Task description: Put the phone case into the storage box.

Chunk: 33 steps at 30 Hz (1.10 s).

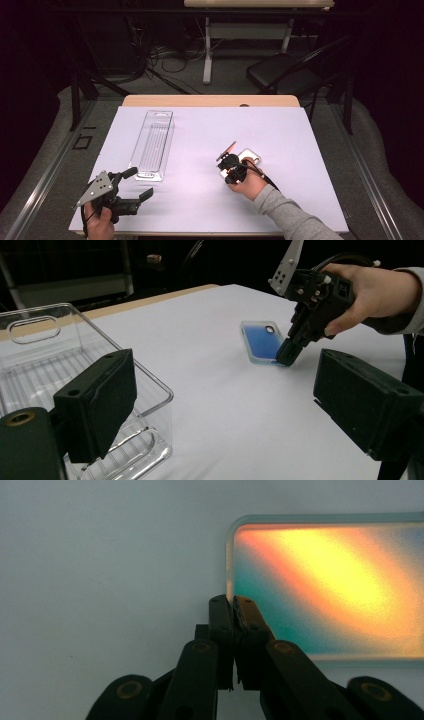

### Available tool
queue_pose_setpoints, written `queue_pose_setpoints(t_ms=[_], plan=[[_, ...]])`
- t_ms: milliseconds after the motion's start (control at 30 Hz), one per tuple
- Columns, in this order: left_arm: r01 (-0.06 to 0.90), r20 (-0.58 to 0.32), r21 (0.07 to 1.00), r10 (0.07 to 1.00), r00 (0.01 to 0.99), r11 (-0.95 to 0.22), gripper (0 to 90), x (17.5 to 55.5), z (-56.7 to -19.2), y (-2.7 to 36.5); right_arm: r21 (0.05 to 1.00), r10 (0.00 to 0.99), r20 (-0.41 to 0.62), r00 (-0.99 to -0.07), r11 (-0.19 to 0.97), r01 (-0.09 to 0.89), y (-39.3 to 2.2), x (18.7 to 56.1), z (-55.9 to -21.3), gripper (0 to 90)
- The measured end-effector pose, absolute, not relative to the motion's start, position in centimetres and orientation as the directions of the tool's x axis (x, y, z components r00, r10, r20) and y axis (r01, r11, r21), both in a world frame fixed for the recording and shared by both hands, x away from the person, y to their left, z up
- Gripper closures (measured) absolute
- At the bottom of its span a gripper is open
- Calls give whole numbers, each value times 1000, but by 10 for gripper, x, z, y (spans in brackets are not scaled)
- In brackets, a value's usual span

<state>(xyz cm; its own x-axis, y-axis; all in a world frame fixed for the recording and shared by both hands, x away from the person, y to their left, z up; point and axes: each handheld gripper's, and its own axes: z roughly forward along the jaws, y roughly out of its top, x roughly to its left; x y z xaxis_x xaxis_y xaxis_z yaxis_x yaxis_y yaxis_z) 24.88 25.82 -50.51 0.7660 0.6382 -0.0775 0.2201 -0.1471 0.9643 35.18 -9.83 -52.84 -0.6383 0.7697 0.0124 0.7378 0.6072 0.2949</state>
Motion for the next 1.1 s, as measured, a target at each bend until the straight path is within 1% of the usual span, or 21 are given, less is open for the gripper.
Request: queue_pose_setpoints(t_ms=[500,1100], plan=[[222,-77,964,642,763,-149,106,249,-505,258,293,774,13,-633,602,743,-98,352,-528,883],[223,-77,963,643,762,-149,106,249,-505,259,296,758,6,-652,622,725,-98,351,-528,887]])
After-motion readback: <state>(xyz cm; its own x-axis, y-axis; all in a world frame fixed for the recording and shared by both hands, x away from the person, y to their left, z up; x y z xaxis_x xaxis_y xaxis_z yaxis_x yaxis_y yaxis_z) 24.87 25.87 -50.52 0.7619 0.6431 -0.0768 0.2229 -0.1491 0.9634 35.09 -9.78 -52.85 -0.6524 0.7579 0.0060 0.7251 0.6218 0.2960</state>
